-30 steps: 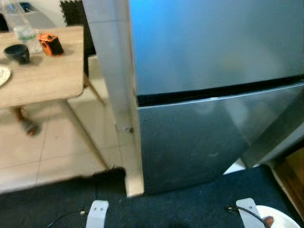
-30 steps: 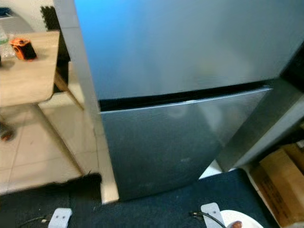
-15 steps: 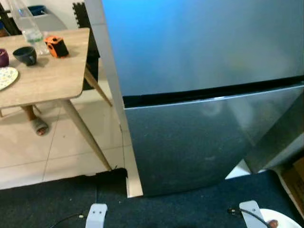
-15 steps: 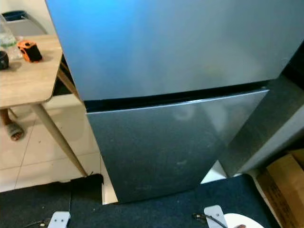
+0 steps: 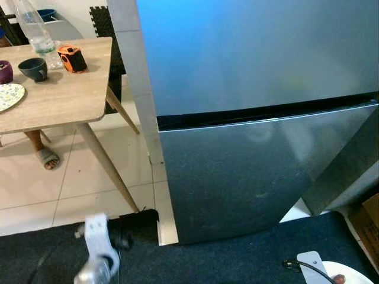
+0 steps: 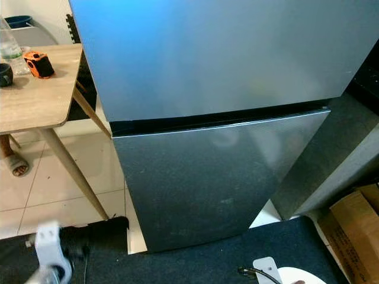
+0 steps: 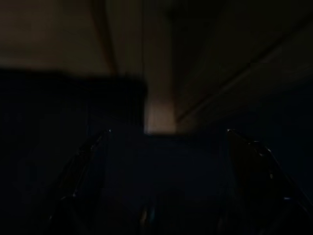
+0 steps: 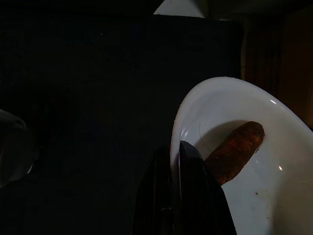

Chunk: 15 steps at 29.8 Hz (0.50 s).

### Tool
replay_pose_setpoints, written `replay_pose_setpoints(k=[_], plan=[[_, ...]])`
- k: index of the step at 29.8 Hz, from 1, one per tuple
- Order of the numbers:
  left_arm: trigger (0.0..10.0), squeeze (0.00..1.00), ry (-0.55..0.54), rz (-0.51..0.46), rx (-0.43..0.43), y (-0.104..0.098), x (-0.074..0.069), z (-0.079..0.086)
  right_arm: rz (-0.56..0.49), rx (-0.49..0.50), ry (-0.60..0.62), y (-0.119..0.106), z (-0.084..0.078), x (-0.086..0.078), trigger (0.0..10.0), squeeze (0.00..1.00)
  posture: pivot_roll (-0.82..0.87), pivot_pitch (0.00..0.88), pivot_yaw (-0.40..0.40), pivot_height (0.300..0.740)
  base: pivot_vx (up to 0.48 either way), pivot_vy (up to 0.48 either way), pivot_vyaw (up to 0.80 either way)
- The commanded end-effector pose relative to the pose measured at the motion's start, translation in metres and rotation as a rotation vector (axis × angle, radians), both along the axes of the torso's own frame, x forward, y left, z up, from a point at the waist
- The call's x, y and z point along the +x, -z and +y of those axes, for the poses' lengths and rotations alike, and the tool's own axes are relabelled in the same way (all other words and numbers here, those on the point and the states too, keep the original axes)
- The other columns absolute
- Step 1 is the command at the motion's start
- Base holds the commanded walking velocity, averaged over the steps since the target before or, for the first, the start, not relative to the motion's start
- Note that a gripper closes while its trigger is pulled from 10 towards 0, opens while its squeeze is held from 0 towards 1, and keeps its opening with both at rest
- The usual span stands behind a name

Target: Restocking fridge

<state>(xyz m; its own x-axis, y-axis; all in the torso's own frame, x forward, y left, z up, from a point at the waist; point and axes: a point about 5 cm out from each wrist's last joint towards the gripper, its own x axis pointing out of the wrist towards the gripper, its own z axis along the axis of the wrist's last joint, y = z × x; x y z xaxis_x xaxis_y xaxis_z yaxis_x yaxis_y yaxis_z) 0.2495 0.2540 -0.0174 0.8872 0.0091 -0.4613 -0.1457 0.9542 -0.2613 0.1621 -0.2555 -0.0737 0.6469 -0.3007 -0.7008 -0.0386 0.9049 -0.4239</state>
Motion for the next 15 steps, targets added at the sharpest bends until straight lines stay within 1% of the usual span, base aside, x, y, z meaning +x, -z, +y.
replay_pose_setpoints(k=[1, 3, 4, 5, 6, 7, 8, 9, 10, 11, 12, 13, 14, 15], plan=[[10.0, 1.00, 0.000, -0.104, -0.021, -0.021, 0.015, 0.013, 0.021, 0.005, 0.012, 0.003, 0.001, -0.007, 10.0, 0.00, -0.07, 0.133, 0.001, 0.740, 0.000, 0.000, 0.00], [10.0, 1.00, 0.012, -0.198, -0.042, -0.041, 0.034, 0.016, 0.024, 0.006, 0.013, 0.004, 0.001, -0.008, 10.0, 0.00, -0.07, 0.133, 0.001, 0.740, 0.000, 0.000, 0.00], [10.0, 1.00, 0.012, -0.198, -0.042, -0.041, 0.034, 0.016, 0.024, 0.006, 0.013, 0.004, 0.001, -0.008, 10.0, 0.00, -0.07, 0.133, 0.001, 0.740, 0.000, 0.000, 0.00], [10.0, 1.00, 0.023, -0.230, -0.057, -0.049, 0.040, 0.015, 0.024, 0.006, 0.014, 0.004, 0.001, -0.008, 10.0, 0.00, -0.07, 0.136, 0.003, 0.740, 0.000, 0.000, 0.00], [10.0, 1.00, 0.062, -0.283, -0.085, -0.061, 0.051, 0.012, 0.025, 0.007, 0.014, 0.005, 0.001, -0.009, 10.0, 0.00, -0.07, 0.141, 0.004, 0.740, 0.000, 0.000, 0.00], [10.0, 1.00, 0.062, -0.283, -0.085, -0.061, 0.051, 0.012, 0.025, 0.007, 0.014, 0.005, 0.001, -0.009, 10.0, 0.00, -0.07, 0.141, 0.004, 0.740, 0.000, 0.000, 0.00], [10.0, 1.00, 0.091, -0.316, -0.103, -0.069, 0.057, 0.010, 0.026, 0.007, 0.015, 0.005, 0.002, -0.010, 10.0, 0.00, -0.07, 0.142, 0.004, 0.740, 0.000, 0.000, 0.00], [10.0, 0.93, 0.151, -0.361, -0.118, -0.081, 0.067, 0.004, 0.026, 0.008, 0.016, 0.005, 0.002, -0.011, 10.0, 0.00, -0.08, 0.149, 0.007, 0.740, 0.000, 0.000, 0.00], [10.0, 0.00, 0.209, -0.404, -0.122, -0.094, 0.077, -0.001, 0.028, 0.009, 0.017, 0.006, 0.002, -0.012, 10.0, 0.00, -0.08, 0.153, 0.008, 0.740, 0.000, 0.000, 0.00], [10.0, 0.00, 0.209, -0.404, -0.122, -0.094, 0.077, -0.001, 0.028, 0.009, 0.017, 0.006, 0.002, -0.012, 10.0, 0.00, -0.08, 0.153, 0.008, 0.740, 0.000, 0.000, 0.00], [10.0, 0.00, 0.272, -0.451, -0.131, -0.108, 0.087, -0.007, 0.031, 0.010, 0.020, 0.007, 0.002, -0.014, 10.0, 0.00, -0.08, 0.161, 0.008, 0.740, 0.000, 0.000, 0.00], [10.0, 0.00, 0.321, -0.485, -0.137, -0.119, 0.093, -0.011, 0.034, 0.010, 0.021, 0.007, 0.002, -0.016, 10.0, 0.00, -0.08, 0.163, 0.008, 0.740, 0.000, 0.000, 0.00], [10.0, 0.00, 0.321, -0.485, -0.137, -0.119, 0.093, -0.011, 0.034, 0.010, 0.021, 0.007, 0.002, -0.016, 10.0, 0.00, -0.08, 0.163, 0.008, 0.740, 0.000, 0.000, 0.00], [10.0, 0.00, 0.381, -0.512, -0.138, -0.129, 0.098, -0.015, 0.037, 0.010, 0.022, 0.008, 0.002, -0.018, 10.0, 0.00, -0.08, 0.169, 0.008, 0.740, 0.000, 0.000, 0.00]])
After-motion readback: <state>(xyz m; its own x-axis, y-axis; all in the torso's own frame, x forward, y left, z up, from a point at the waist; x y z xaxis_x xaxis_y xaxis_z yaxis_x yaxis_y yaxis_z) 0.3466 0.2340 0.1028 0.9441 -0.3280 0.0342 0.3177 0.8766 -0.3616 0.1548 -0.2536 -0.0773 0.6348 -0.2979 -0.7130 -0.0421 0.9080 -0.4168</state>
